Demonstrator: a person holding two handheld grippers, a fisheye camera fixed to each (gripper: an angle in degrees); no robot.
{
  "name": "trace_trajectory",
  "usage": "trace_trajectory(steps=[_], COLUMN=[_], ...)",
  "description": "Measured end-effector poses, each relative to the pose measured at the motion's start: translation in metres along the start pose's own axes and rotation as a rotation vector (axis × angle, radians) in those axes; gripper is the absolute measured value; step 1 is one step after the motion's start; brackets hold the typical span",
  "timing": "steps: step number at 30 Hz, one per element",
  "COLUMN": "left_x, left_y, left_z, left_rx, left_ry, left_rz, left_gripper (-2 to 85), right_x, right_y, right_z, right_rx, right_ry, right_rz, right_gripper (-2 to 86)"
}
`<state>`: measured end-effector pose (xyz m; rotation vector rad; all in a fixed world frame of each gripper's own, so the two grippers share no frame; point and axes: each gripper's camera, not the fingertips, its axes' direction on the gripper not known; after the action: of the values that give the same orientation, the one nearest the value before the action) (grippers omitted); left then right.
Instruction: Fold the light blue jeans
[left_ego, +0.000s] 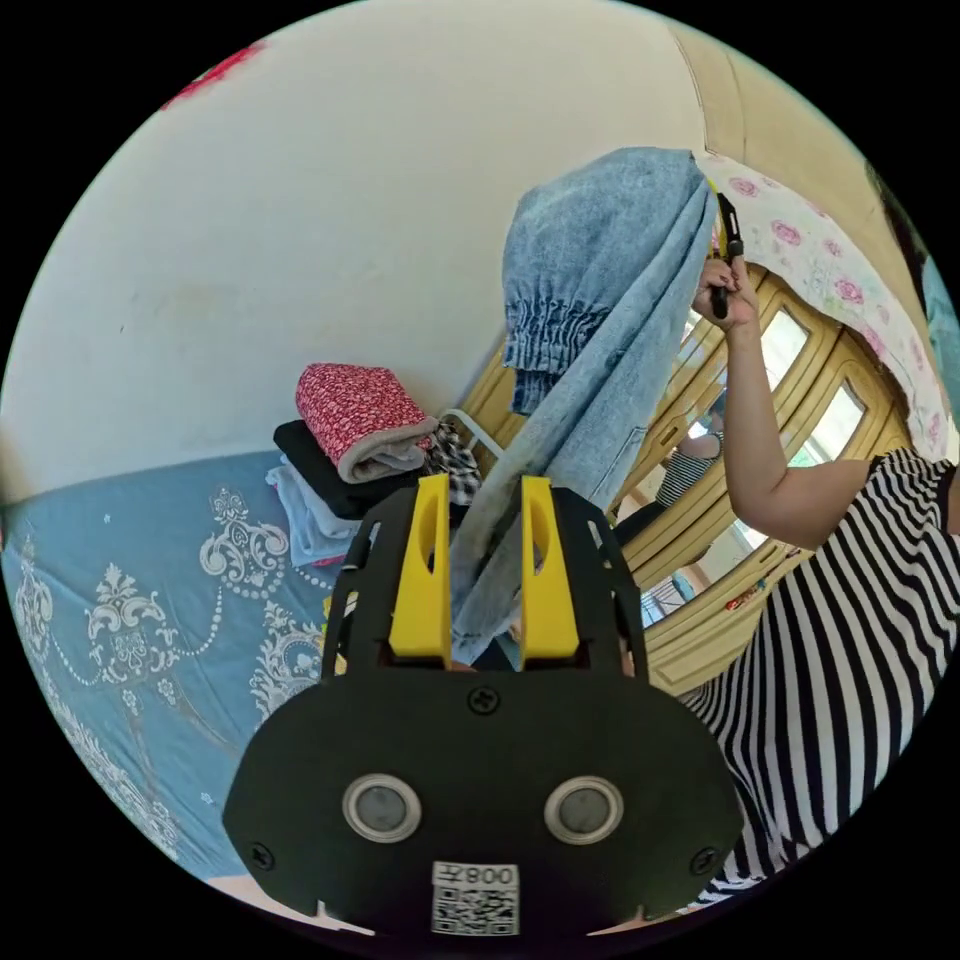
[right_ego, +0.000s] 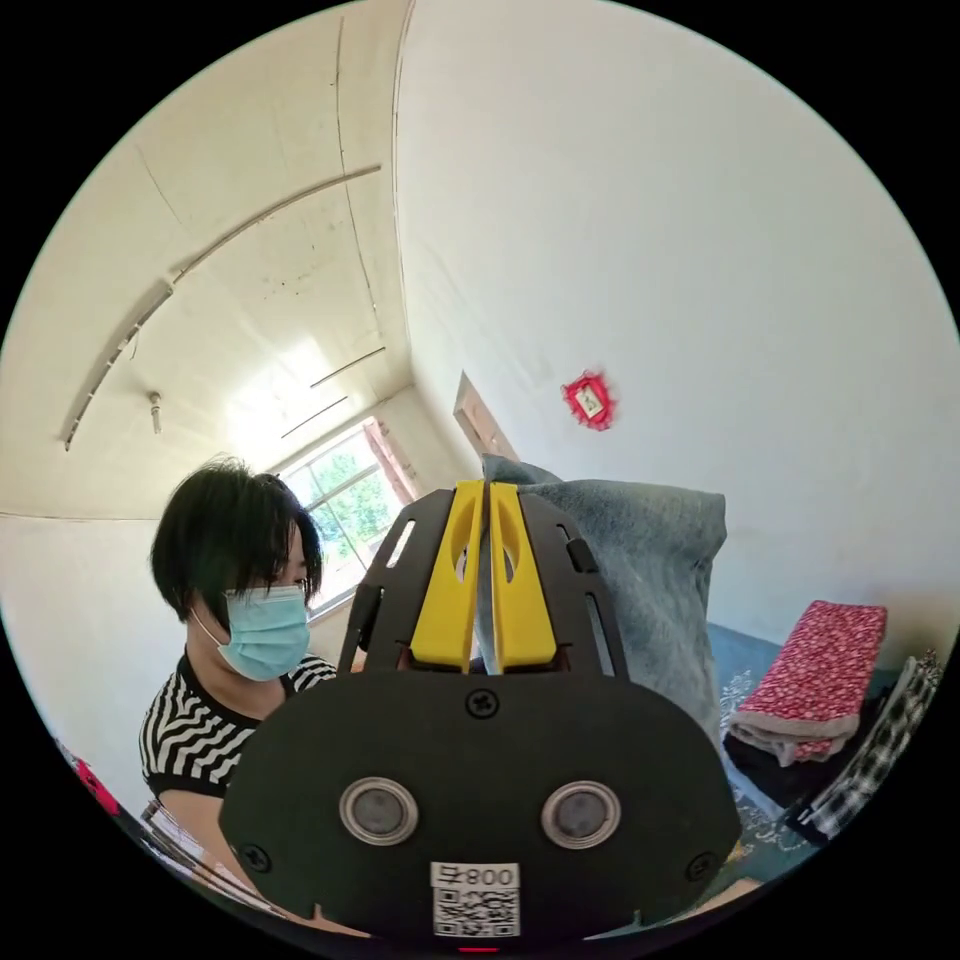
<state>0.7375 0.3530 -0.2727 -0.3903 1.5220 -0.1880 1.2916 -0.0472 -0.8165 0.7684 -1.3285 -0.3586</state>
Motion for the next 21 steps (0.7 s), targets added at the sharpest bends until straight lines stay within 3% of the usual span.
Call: trace_trajectory(steps=[3,8,16,21], left_x=[0.019,0.056,0.172,0.254], left_y=[0.042,0.108,0.193,0.215], left_z=[-0.05,-0.135,-0.309,-0.391], left_rx=[-0.012,0.034,0.241,0.27], left_ry=[0.053,-0.02,-0.404,-0.634], left_rz=[-0.045,-0.209,-0.41,-0.401], left_gripper=[4.2,2.2,1.5,1.6], right_x=[0.004,0.015,0.037,0.064], right_y=[0.026,0.067,0.155,0.214], right_z=[0.048,0.109,0.189,0.237], right_rx=[-0.032,-0.076,-0.182,-0.219], right_ry=[-0.099,-0.192,-0.218,-0.256], right_rz=[0.056,0.126,0.24,0.35], right_gripper=[0.3,0.4,0.5,0.5])
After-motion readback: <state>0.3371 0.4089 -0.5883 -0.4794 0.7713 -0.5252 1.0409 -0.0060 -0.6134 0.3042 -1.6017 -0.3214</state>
